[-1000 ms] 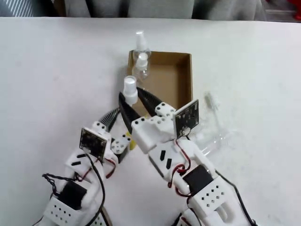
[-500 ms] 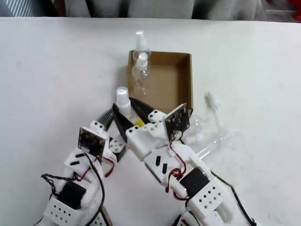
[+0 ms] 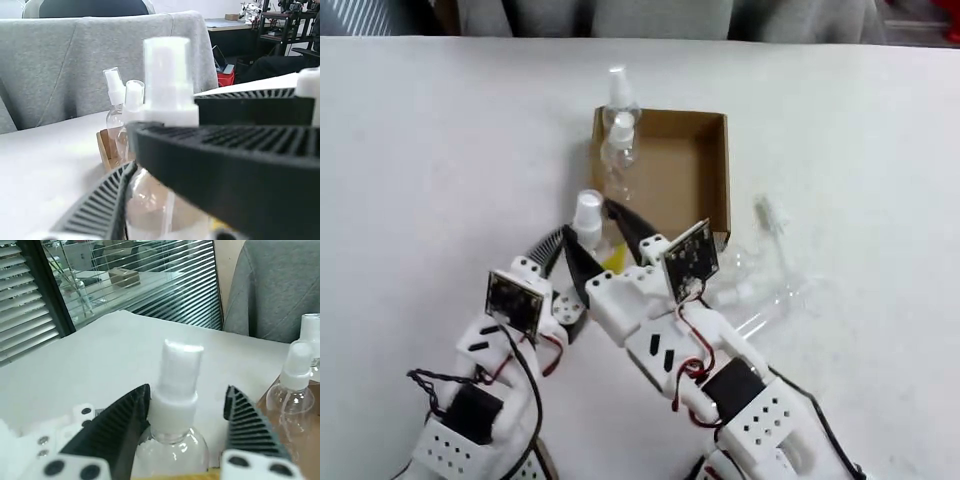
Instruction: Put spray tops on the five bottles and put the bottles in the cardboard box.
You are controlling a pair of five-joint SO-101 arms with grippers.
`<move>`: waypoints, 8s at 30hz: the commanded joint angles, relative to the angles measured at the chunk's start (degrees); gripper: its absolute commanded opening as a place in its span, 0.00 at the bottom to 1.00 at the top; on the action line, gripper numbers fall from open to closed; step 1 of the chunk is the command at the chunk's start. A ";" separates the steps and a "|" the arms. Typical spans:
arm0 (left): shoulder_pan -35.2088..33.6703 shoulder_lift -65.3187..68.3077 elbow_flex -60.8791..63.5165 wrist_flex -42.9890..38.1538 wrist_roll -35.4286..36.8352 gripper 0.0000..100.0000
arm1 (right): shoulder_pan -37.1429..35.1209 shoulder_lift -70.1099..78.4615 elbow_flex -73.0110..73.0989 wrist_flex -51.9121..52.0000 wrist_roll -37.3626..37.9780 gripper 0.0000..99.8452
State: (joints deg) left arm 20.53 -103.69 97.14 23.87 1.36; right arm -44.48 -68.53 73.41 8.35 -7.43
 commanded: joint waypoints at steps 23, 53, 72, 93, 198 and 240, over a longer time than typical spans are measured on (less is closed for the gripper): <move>-0.66 -0.75 -0.18 -7.30 0.00 0.03 | 28.35 -24.13 -7.47 41.98 0.88 0.25; 0.57 53.14 -34.73 -43.69 0.09 0.03 | 48.31 -24.40 23.74 21.32 0.88 0.02; -5.14 102.11 -38.77 -81.32 0.09 0.02 | 49.19 -23.96 23.74 21.41 0.88 0.02; -6.64 116.53 -37.27 -92.22 -0.35 0.02 | 49.19 -23.96 23.74 21.41 0.88 0.02; -8.48 75.65 -17.41 -62.77 2.55 0.13 | 49.27 -23.87 23.74 21.41 0.88 0.02; -22.02 5.93 0.26 32.35 -13.80 0.02 | 29.23 -23.87 16.79 15.08 0.88 0.02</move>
State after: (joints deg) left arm -0.92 -94.02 97.41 50.42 -6.55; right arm -10.20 -92.53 93.19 27.43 -7.43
